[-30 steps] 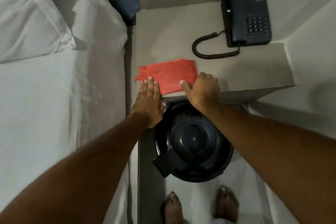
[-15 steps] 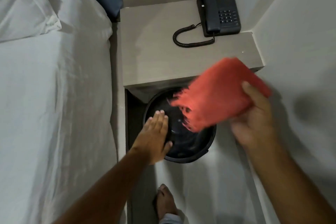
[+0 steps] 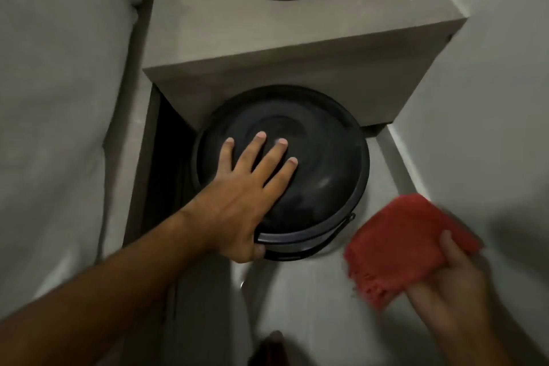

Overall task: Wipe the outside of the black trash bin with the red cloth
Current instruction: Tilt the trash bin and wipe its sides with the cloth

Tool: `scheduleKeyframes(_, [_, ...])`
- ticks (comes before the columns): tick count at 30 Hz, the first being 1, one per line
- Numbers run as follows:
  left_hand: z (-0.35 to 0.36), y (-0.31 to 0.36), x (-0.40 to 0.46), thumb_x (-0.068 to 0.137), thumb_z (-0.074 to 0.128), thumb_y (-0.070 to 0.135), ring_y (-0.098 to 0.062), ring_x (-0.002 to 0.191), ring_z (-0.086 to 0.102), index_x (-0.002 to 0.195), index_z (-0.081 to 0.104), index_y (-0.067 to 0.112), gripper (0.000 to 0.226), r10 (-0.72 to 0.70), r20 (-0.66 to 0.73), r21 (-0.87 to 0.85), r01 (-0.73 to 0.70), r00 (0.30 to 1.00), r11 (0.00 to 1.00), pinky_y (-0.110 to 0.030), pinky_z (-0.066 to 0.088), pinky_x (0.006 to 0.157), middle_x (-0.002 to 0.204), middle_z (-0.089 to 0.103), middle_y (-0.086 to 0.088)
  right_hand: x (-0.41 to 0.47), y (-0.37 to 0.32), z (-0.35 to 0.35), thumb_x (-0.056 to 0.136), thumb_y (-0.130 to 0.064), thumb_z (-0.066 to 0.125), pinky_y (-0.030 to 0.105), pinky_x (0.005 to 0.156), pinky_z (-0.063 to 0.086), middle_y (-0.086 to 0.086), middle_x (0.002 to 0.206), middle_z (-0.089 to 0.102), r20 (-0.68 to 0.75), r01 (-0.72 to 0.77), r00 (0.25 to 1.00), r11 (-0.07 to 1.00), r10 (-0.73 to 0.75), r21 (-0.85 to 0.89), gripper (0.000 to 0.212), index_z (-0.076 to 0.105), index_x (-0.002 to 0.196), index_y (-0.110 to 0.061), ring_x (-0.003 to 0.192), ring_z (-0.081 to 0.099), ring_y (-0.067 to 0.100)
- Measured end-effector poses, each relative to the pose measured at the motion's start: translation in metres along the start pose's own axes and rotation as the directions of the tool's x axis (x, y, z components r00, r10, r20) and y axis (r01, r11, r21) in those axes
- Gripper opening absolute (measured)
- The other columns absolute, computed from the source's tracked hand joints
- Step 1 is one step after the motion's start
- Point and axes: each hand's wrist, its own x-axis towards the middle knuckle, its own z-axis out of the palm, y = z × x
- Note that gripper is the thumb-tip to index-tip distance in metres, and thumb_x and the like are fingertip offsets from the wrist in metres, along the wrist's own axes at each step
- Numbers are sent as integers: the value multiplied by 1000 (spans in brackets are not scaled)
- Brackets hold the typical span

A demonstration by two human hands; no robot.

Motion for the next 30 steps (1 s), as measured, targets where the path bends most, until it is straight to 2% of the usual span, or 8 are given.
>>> scheduleKeyframes(2, [1, 4, -1, 45, 55, 68, -49, 147, 11, 153, 14, 11, 129, -10, -19, -23, 10, 1000, 1000, -80, 17, 103, 162, 15, -18, 21, 20, -5, 107, -37, 40, 46, 63, 65, 19, 105, 79, -47, 83, 995, 996, -85, -43, 61, 81, 89, 4, 90, 79, 27])
scheduleKeyframes(8, [-8, 16, -3, 53, 53, 66, -35, 151, 0, 155, 6, 12, 124, -79, -43, -121, 73, 996, 990, -71, 8, 113, 166, 4, -9, 39, 34, 6, 103, -43, 48, 56, 100, 43, 22, 115, 67, -43, 122, 991, 990, -125, -68, 44, 58, 119, -3, 105, 63, 34])
scheduleKeyframes(11, [-31, 9, -1, 56, 58, 61, -26, 151, 10, 155, 9, 16, 119, -127, -42, -299, 109, 991, 948, -56, 15, 118, 165, 13, -6, 31, 33, 2, 103, -37, 52, 46, 91, 55, 17, 125, 67, -11, 277, 959, 941, -285, -192, 40, 57, 133, -12, 105, 70, 27])
scheduleKeyframes(14, [-52, -7, 2, 58, 65, 48, -17, 124, 55, 146, 33, 19, 97, -167, -90, -483, 104, 982, 870, -34, 50, 98, 139, 56, -4, 35, 30, -1, 99, -49, 57, 26, 63, 61, 1, 111, 71, 70, 412, 904, 817, -421, -403, 27, 62, 121, -35, 84, 77, 13])
scheduleKeyframes(17, [-57, -11, 2, 58, 65, 40, -4, 92, 67, 137, 46, 21, 83, -214, -115, -603, 103, 970, 791, -33, 59, 73, 109, 67, 5, 50, 36, 4, 82, -73, 53, 34, 80, 59, -10, 108, 72, 189, 446, 882, 632, -433, -633, 25, 62, 101, -62, 98, 72, 13])
scheduleKeyframes(23, [-51, -17, -1, 58, 67, 37, -14, 80, 70, 134, 49, 19, 80, -181, -108, -648, 68, 978, 758, -41, 59, 61, 98, 69, 1, 96, 44, 71, 98, -64, 34, 50, 105, 46, 3, 127, 68, 374, 470, 871, 318, -320, -823, 48, 58, 132, -37, 121, 61, 28])
scheduleKeyframes(27, [-43, -20, -1, 57, 70, 35, -17, 80, 71, 133, 50, 24, 78, -223, -109, -694, 87, 969, 715, -44, 60, 62, 97, 71, -2, 87, 47, 125, 96, -65, 30, 40, 88, 50, -6, 112, 70, 603, 703, 681, 141, -415, -697, 48, 50, 135, -45, 102, 65, 15])
scheduleKeyframes(30, [-43, -19, -1, 55, 70, 36, -12, 85, 71, 135, 51, 21, 84, -251, -103, -702, 108, 963, 704, -38, 61, 65, 100, 71, 1, 53, 82, 77, 103, -54, 27, 52, 121, 23, -3, 165, 31, 772, 791, 418, -225, -479, -568, 57, 14, 158, -44, 151, 32, 24])
